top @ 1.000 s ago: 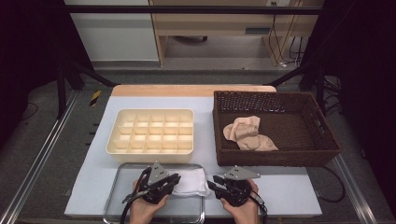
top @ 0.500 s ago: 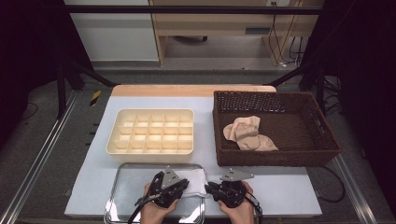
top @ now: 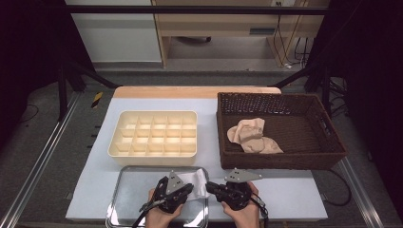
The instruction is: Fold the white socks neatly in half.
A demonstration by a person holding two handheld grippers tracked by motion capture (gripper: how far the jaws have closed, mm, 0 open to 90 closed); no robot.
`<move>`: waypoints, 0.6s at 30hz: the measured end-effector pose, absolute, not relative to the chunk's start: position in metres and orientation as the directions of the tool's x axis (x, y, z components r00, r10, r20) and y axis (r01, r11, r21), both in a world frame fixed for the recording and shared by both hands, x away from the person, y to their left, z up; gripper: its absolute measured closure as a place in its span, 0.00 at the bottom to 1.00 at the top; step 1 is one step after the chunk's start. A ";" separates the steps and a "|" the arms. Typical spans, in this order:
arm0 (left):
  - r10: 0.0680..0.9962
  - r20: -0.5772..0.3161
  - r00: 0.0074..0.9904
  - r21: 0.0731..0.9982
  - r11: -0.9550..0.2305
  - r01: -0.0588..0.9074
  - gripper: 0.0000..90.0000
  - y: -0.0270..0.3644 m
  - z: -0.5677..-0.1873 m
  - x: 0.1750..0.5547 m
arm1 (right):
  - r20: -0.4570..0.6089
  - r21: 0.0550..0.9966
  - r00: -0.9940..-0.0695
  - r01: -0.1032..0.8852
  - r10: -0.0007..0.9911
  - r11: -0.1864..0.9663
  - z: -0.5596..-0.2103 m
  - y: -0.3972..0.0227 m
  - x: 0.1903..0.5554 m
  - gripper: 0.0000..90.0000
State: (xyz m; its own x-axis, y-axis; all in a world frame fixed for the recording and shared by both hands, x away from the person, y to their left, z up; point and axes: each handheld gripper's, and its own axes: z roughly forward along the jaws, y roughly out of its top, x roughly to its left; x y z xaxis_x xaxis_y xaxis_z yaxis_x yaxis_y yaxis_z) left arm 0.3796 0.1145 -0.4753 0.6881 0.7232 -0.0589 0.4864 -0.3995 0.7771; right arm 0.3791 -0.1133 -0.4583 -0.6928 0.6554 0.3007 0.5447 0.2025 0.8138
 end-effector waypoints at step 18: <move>0.791 -0.133 0.597 0.798 -0.272 0.538 0.99 0.186 -0.465 0.370 | 0.271 0.817 -0.707 0.528 0.653 0.232 -0.451 -0.107 0.379 0.95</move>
State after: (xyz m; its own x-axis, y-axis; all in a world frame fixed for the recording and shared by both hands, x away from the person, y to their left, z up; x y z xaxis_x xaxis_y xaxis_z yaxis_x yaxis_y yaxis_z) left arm 0.3702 0.1865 -0.4645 0.5971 0.7910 -0.1334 0.5381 -0.2716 0.7979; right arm 0.3790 -0.1066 -0.4512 -0.7070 0.6532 0.2711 0.5278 0.2322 0.8171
